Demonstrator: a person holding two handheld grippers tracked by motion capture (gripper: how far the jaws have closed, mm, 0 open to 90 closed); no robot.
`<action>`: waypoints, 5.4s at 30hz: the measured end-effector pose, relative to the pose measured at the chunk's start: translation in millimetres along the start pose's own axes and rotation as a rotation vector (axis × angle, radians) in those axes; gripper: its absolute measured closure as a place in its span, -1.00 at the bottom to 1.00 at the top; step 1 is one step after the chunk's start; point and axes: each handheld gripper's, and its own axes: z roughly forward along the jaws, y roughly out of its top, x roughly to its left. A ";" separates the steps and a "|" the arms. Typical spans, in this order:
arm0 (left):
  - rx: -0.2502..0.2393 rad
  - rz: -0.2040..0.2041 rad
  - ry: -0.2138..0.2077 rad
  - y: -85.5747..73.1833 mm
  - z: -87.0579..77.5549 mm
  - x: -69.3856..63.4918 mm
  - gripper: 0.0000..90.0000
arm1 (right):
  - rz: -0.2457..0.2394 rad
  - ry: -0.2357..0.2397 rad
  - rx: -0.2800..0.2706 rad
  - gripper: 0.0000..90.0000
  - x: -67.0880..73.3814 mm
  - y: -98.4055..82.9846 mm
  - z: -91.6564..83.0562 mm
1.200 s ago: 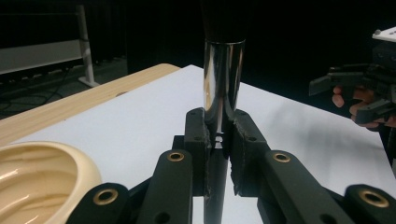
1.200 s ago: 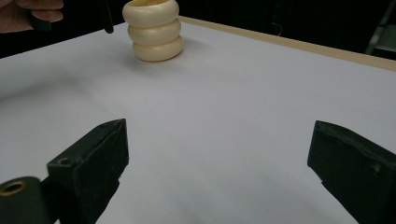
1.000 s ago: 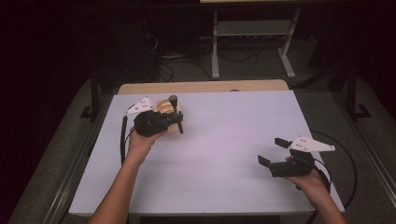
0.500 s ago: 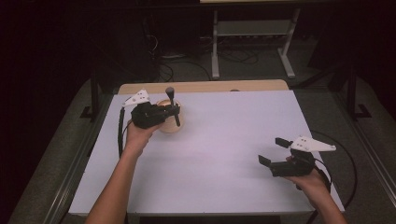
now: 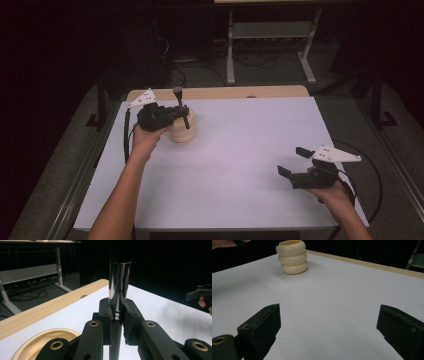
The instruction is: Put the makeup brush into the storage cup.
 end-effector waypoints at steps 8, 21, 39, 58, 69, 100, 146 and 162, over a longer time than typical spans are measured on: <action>-0.017 -0.010 0.025 2.4 -3.4 8.6 0.75 | 0.000 0.000 0.001 -0.89 -0.2 -0.1 0.1; -0.022 -0.009 0.097 -0.7 -4.8 19.0 0.75 | -0.001 0.000 0.002 -0.89 -0.5 -0.5 0.2; -0.001 -0.021 0.194 -9.8 -0.8 32.1 0.75 | -0.005 -0.001 0.004 -0.89 -0.5 -0.7 0.2; 0.033 -0.025 0.221 -18.4 8.3 38.3 0.75 | -0.005 0.003 0.007 -0.89 -0.1 -0.9 0.5; 0.054 -0.035 0.228 -28.0 14.2 40.8 0.75 | -0.009 0.003 0.003 -0.89 -0.7 -0.9 0.0; 0.064 -0.039 0.308 -34.6 18.2 42.2 -0.96 | -0.007 0.002 0.001 -0.89 -0.6 -0.8 -0.7; 0.138 -0.024 0.190 -40.3 -34.3 -16.3 -1.00 | -0.004 0.002 -0.005 -0.89 -0.8 1.2 -1.4; 0.136 -0.013 0.148 -54.1 -48.9 -42.8 -1.00 | -0.006 0.000 -0.005 -0.89 -0.4 1.0 -1.5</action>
